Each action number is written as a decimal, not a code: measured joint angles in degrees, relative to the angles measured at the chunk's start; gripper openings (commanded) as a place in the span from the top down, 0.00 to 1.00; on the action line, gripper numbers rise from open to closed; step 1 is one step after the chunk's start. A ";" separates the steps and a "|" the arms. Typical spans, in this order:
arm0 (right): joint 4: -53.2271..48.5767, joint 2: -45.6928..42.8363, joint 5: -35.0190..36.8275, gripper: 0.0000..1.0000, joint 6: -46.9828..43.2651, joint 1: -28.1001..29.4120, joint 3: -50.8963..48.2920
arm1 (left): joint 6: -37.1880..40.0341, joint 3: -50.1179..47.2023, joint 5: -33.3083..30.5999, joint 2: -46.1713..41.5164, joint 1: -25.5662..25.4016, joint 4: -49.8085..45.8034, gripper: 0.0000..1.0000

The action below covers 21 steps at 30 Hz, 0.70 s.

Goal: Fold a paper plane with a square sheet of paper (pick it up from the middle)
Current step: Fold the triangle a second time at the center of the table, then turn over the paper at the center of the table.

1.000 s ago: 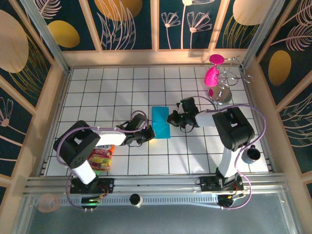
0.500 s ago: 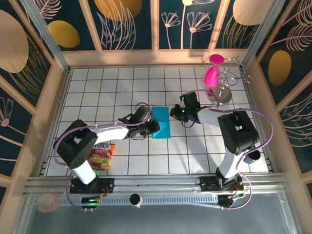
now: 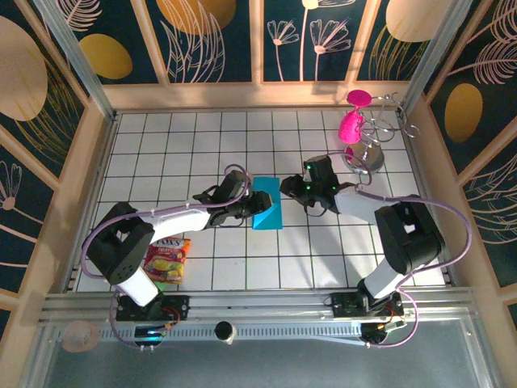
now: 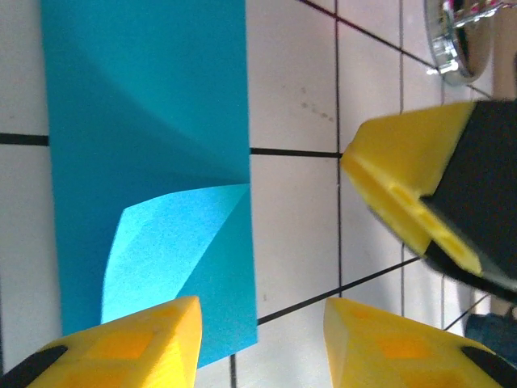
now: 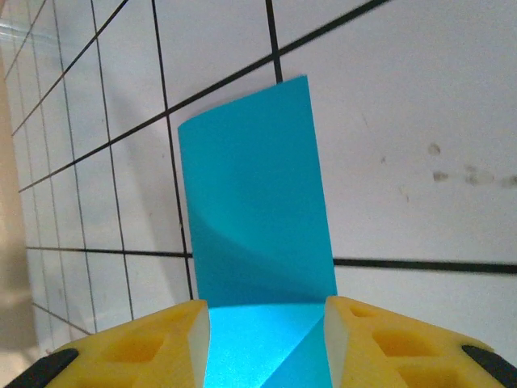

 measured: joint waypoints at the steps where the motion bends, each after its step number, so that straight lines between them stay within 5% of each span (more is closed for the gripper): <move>1: 1.14 -0.63 -0.57 0.58 0.98 -0.02 -1.25 | -0.15 0.00 0.02 0.07 0.07 0.48 0.57; 21: 11.82 0.07 -6.23 0.67 11.74 3.23 -6.91 | -1.73 1.75 -0.09 9.31 3.08 1.22 0.62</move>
